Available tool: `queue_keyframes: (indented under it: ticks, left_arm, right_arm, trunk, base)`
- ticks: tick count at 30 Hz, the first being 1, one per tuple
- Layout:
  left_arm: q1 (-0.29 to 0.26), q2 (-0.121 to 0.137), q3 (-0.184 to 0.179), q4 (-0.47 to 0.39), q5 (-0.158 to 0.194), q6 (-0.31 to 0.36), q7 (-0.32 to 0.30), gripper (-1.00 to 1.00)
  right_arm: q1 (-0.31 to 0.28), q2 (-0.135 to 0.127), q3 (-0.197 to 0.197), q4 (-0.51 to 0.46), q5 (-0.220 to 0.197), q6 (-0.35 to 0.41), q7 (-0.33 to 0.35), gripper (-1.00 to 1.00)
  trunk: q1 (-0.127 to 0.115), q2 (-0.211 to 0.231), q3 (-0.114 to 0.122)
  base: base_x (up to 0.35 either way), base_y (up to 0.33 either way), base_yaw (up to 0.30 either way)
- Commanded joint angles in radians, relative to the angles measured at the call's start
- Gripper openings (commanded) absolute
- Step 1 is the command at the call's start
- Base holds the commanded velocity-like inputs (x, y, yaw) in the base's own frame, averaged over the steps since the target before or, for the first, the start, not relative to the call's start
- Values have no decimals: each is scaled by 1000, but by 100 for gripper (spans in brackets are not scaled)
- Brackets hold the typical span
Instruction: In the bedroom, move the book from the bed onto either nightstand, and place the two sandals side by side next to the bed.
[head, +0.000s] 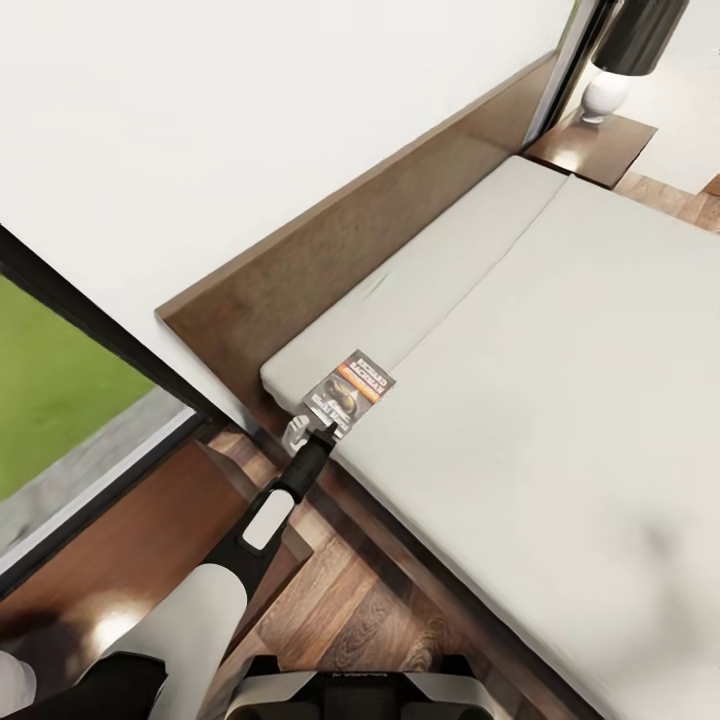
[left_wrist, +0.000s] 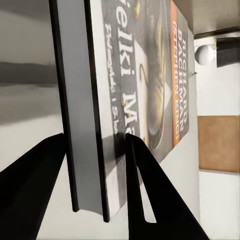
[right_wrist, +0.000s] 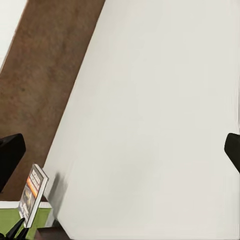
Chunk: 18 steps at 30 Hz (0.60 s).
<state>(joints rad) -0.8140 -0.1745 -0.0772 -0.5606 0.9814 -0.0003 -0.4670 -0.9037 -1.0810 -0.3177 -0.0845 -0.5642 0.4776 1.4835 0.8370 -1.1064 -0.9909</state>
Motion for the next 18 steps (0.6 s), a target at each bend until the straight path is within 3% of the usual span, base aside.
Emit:
queue_keyframes:
  ticks: [1,6,18]
  left_arm:
    - [-1,0,-2,1,8,6,-6,-100]
    - [-1,0,-2,2,8,12,-9,-100]
    - [-1,0,-3,5,8,13,-11,-100]
  right_arm:
    - [-1,0,2,2,-2,-20,3,100]
    - [-1,0,2,2,-2,-63,2,100]
    - [-1,0,2,2,-2,-68,2,100]
  trunk:
    - [0,0,1]
    - [0,0,9]
    - [0,0,28]
  base:
    - [0,0,21]
    - [0,0,68]
    - [-4,0,90]
